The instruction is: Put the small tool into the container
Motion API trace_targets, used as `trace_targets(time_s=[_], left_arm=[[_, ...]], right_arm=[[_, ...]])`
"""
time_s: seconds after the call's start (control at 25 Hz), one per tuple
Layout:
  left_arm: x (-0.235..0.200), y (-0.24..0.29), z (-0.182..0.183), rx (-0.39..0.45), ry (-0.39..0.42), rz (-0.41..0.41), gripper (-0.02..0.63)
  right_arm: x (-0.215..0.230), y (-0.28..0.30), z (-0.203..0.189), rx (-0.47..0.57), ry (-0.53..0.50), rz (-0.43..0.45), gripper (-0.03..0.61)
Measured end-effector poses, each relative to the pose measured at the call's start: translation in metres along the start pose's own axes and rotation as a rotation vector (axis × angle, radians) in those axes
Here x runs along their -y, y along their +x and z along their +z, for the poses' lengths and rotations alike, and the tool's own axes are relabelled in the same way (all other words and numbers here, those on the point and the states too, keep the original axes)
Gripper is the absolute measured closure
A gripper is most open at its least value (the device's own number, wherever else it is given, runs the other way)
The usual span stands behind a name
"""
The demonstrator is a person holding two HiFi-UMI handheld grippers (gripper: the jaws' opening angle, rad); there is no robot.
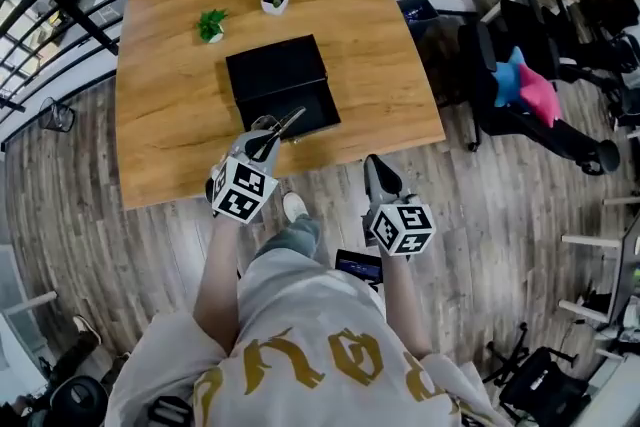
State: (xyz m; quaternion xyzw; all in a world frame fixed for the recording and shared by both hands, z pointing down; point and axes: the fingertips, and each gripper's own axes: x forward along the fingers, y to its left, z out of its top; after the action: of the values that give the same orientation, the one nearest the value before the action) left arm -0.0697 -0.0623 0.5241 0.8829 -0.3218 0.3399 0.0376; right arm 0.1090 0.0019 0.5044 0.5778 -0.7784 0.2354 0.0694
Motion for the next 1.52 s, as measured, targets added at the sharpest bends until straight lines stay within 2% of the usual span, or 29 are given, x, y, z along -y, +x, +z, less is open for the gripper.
trace_targets(time_s=[0.24,0.56,0.76,1.04,1.28,1.52], left_arm=[[-0.023,0.059,0.006,-0.073,0.124,-0.055,0.607],[-0.025,0.095,-0.006,-0.144,0.208,-0.102,0.607],[-0.029,0.109,-0.006,-0.168,0.189,-0.123,0.607],[-0.024,0.126,-0.015,-0.233,0.219,-0.127,0.606],[-0.023,0.137,-0.022,-0.265,0.354,-0.096,0.605],[-0.025,0.141,-0.026,-0.275,0.400,-0.080,0.603]], right_arm=[[0.025,0.064,0.019,-0.033,0.009,0.007,0.553],[0.038,0.094,0.031,-0.067,0.002,0.018,0.554],[0.036,0.105,0.032,-0.101,-0.001,0.057,0.553],[0.053,0.110,0.033,-0.141,0.004,0.081,0.553],[0.071,0.116,0.032,-0.164,-0.012,0.076,0.552],[0.069,0.124,0.029,-0.171,-0.020,0.097,0.554]])
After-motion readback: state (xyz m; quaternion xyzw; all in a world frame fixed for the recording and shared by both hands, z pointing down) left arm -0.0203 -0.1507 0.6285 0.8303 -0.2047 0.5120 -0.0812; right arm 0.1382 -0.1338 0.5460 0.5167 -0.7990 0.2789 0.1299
